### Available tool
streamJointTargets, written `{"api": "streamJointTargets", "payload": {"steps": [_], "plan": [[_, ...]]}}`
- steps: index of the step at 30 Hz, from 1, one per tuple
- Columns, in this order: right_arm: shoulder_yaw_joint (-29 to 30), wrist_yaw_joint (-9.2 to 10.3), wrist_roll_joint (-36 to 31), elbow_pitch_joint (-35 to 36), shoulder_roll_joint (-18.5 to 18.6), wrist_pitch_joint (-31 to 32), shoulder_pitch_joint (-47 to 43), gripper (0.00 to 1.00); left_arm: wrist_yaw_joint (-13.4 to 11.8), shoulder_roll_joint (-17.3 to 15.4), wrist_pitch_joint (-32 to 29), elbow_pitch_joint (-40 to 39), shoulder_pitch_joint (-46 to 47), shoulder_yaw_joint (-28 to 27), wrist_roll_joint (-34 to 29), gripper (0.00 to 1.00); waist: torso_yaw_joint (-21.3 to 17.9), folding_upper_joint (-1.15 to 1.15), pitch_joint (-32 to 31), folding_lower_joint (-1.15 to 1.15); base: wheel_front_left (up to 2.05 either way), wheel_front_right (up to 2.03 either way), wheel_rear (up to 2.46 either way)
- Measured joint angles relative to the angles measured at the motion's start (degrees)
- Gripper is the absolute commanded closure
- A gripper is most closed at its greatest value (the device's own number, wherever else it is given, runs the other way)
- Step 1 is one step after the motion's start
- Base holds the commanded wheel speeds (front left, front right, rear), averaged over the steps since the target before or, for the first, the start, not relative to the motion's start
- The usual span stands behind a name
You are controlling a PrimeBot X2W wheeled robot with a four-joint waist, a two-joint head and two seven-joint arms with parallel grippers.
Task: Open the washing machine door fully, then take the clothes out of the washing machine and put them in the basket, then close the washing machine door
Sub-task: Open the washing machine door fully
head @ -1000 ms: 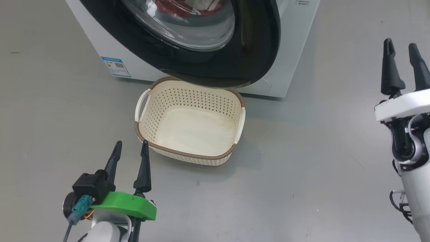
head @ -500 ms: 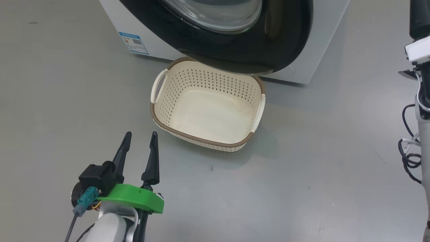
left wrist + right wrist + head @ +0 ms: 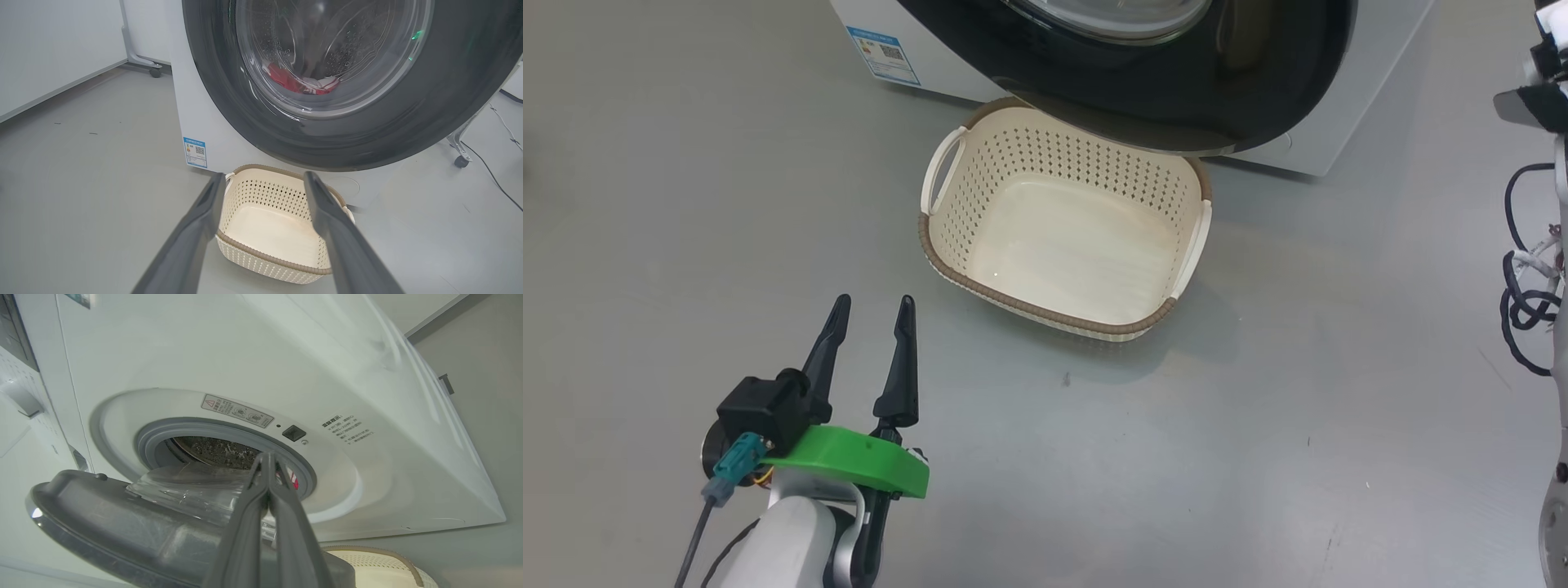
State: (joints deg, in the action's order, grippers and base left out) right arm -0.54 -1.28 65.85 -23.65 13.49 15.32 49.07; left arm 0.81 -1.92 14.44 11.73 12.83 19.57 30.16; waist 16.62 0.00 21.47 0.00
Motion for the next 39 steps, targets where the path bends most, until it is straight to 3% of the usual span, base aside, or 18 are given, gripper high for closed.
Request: {"api": "streamJointTargets", "payload": {"steps": [15,29,39], "plan": [[1.6,3.78,11.1,-6.1,-2.5,13.0,5.5,1.0,-0.6,0.0,0.0,-0.1,1.2,0.9,0.6,0.0,1.5,0.0,1.5,0.0,0.0,0.0,0.0],[3.0,6.48,16.8,-9.5,-3.4,21.4,7.4,1.0,-1.1,0.0,0.0,0.0,1.3,0.9,0.6,0.0,2.0,0.0,1.4,0.0,0.0,0.0,0.0],[3.0,7.06,17.6,-11.3,-2.7,24.4,7.5,1.0,-1.1,0.0,0.0,0.1,1.3,1.0,0.6,0.0,2.1,0.0,1.2,0.0,0.0,0.0,0.0]]}}
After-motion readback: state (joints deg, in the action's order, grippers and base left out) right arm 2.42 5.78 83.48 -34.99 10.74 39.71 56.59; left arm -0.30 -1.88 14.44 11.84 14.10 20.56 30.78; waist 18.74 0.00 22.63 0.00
